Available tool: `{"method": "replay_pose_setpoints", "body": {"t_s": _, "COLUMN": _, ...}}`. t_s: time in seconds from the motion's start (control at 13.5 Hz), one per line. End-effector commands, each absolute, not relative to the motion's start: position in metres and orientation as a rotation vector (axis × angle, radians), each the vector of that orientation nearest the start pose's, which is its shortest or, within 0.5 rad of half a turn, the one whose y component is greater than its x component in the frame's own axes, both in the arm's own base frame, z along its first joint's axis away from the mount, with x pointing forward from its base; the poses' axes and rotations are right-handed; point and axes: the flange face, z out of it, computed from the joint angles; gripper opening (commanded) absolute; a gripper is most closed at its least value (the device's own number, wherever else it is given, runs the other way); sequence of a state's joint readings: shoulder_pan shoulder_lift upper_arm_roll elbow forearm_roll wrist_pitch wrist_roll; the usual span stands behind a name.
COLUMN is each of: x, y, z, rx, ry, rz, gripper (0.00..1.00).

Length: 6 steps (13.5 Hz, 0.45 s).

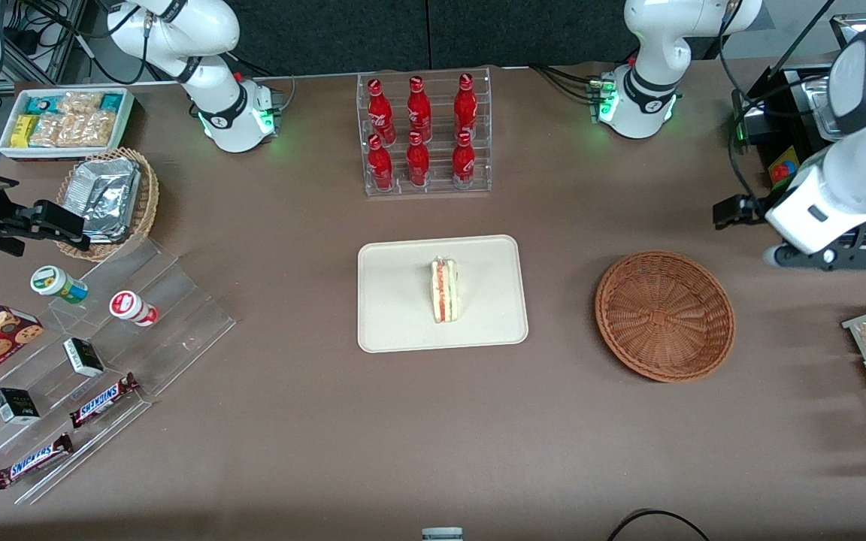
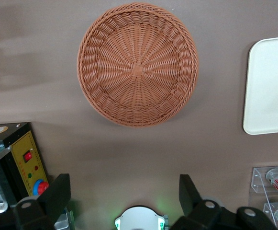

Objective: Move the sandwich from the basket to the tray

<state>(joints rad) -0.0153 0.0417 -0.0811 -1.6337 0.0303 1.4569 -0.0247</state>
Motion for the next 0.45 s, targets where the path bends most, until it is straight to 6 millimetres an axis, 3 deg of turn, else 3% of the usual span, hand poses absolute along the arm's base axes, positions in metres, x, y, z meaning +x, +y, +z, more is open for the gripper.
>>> {"method": "replay_pose_setpoints", "body": {"t_s": 0.0, "x": 0.531, "y": -0.047, "z": 0.59, "rx": -3.081, "ry": 0.125, "rz": 0.317, "gripper": 1.0}}
{"method": "replay_pose_setpoints", "body": {"t_s": 0.3, "x": 0.528, "y": -0.044, "z": 0.598, "rx": -3.105, "ry": 0.113, "rz": 0.305, "gripper": 1.0}}
{"method": "replay_pose_setpoints", "body": {"t_s": 0.37, "x": 0.528, "y": -0.035, "z": 0.598, "rx": -3.107, "ry": 0.087, "rz": 0.305, "gripper": 1.0}}
